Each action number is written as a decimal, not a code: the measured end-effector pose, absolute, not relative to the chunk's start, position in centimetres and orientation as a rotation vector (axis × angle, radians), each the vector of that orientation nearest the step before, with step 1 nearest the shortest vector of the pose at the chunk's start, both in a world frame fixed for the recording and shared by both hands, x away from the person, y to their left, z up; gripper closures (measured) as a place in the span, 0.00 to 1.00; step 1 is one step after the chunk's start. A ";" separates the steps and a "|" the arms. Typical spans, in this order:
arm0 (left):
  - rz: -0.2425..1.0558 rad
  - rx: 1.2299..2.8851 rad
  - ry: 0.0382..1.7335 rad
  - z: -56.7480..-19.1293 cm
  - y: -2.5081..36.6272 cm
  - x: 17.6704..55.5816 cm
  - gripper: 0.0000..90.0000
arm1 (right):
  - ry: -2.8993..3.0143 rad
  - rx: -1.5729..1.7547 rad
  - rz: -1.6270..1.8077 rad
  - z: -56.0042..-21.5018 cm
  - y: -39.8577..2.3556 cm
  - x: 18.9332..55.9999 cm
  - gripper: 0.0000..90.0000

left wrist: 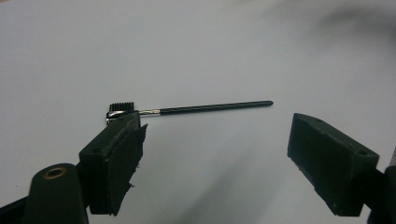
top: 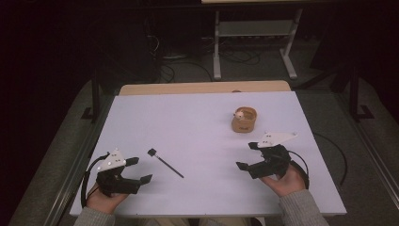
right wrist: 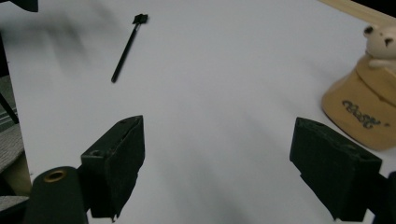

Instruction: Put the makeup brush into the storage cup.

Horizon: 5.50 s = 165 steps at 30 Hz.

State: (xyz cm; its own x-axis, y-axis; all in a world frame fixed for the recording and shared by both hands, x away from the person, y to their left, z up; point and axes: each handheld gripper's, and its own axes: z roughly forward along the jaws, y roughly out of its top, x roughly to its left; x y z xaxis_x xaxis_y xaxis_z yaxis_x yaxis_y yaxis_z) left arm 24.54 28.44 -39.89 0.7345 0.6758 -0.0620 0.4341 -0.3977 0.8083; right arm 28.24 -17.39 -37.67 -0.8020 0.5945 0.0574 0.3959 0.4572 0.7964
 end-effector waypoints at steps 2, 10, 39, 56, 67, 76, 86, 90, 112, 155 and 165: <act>0.348 2.047 0.841 -39.9 28.5 24.5 0.20 | 2.492 0.845 1.259 -37.2 -16.8 28.5 0.20; 0.346 2.055 0.842 -39.9 28.6 24.5 0.20 | 2.532 0.820 1.235 -36.3 -14.9 29.4 0.20; 0.363 2.041 0.864 -39.8 29.4 24.4 0.20 | 2.756 0.662 1.148 -33.9 -5.2 33.4 0.25; 0.367 2.032 0.870 -39.8 29.6 24.5 0.20 | 2.840 0.565 1.073 -35.0 0.8 35.1 0.32; 0.367 2.033 0.869 -39.8 29.6 24.5 0.20 | 2.918 0.595 0.969 -36.6 3.3 35.5 0.41; 0.369 2.034 0.866 -39.8 29.6 24.5 0.20 | 2.946 0.590 0.931 -37.7 5.2 35.6 0.48; 0.366 2.029 0.870 -39.9 29.6 24.5 0.20 | 2.990 0.612 0.849 -38.9 6.6 35.4 0.55; 0.372 2.031 0.867 -39.8 29.7 24.5 0.20 | 3.006 0.631 0.825 -39.4 7.0 35.4 0.58; 0.365 2.033 0.870 -40.0 29.6 24.6 0.20 | 3.072 0.630 0.663 -42.2 8.3 34.9 0.80; 0.370 2.030 0.880 -40.1 30.0 24.7 0.21 | 3.095 0.671 0.603 -42.0 8.5 35.6 0.94; 0.365 2.038 0.875 -40.2 29.8 24.7 0.21 | 3.082 0.660 0.647 -41.3 7.8 35.5 0.95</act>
